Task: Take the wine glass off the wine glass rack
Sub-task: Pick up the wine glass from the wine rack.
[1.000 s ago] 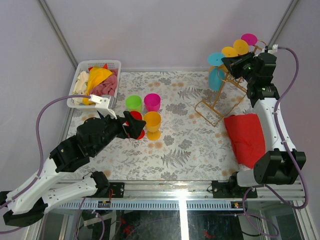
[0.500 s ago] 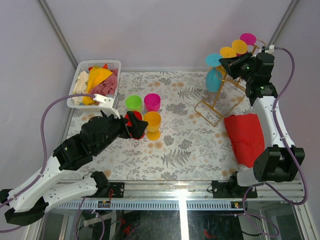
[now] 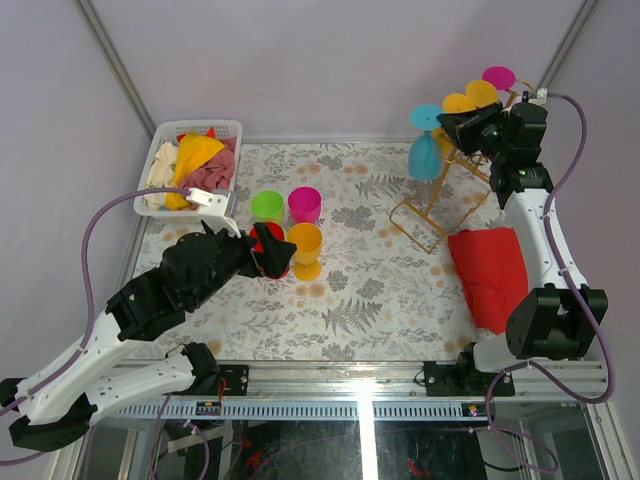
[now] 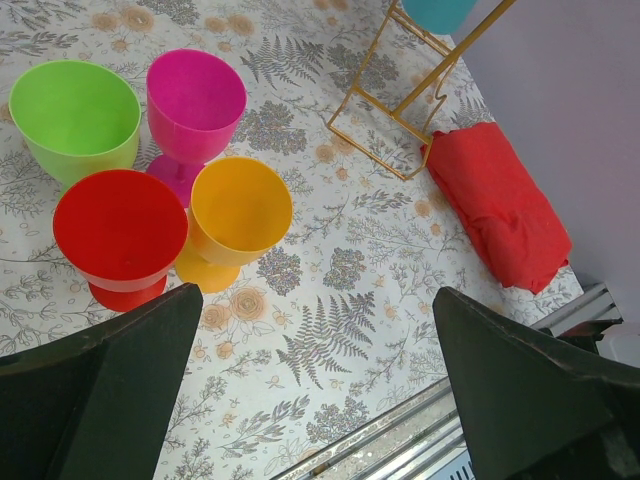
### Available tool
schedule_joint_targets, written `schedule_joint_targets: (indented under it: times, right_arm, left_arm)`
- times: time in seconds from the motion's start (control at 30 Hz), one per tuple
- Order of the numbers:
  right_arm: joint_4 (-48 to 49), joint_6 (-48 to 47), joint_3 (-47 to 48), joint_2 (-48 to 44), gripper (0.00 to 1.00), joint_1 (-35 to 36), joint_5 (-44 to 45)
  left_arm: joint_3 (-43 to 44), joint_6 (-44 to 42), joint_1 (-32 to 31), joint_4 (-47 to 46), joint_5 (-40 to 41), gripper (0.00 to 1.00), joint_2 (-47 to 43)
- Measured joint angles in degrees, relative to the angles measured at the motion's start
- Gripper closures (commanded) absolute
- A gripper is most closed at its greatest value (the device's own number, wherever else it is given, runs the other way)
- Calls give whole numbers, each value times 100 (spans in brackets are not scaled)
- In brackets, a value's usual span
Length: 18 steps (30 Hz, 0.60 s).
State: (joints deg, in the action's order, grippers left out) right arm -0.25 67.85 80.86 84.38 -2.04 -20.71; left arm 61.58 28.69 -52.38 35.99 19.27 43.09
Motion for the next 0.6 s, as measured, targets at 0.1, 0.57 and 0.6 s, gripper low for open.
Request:
schedule_joint_targets:
  times: [0.1,0.57,0.6]
  right_arm:
    - [17,15,63,22,100,0,-63]
    - [555,-203,407,195,100,127,-1591]
    - [614,-234,437,195,100,146,-1722]
  left_arm:
    - [0,4,0,2,0,0,-4]
    - [0,72,0,0,-2,0,9]
    - [0,87,0,0,-2,0,9]
